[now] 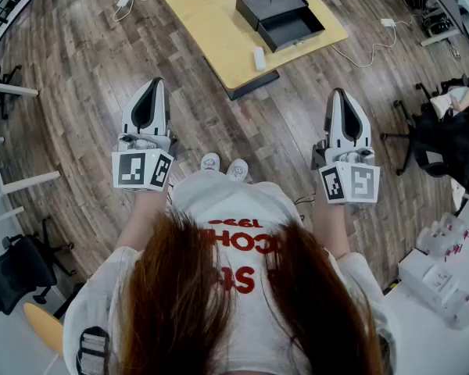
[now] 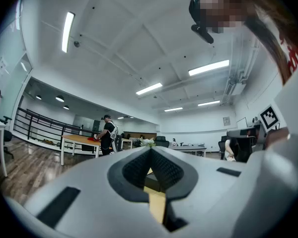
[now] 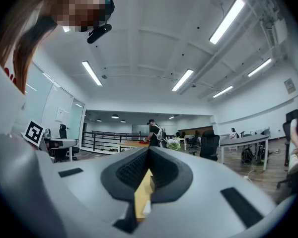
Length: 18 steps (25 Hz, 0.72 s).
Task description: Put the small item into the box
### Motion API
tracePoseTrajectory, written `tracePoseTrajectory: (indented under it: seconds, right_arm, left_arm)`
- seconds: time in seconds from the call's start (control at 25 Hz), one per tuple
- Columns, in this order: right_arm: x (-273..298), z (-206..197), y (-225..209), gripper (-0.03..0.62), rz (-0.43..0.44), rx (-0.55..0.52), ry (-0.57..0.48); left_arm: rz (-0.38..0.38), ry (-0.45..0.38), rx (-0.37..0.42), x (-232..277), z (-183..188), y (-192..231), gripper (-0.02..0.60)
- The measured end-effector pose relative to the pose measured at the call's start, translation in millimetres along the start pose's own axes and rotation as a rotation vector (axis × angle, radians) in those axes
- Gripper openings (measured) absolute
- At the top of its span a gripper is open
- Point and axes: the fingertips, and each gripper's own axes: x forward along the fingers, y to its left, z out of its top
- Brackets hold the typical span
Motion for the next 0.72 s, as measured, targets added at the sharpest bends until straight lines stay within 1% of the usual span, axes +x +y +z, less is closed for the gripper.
tracePoseTrajectory:
  seconds: [0.2,0.44,0.56,0.72]
  right_arm:
    - [2,0,-5,0.005,0.027,0.027,-0.01]
    - [15,-6,-6,0.005,0.057,0.038,0.011]
    - [26,-8,-10,0.006,0.056,0.037,0.02]
    - [52,-8,-21,0.006,0.044,0.035,0.023]
  left_arm:
    - [0.015,0.001,0.004,2,-1,-5,0.006]
    - [0.025,0.026,-0.002,11,-9,-2,0.006]
    - [0.016,0.026,-0.012,27,-14,1,0.006]
    - [-0.006,0.011,-0.02,63,-16,10,0.006]
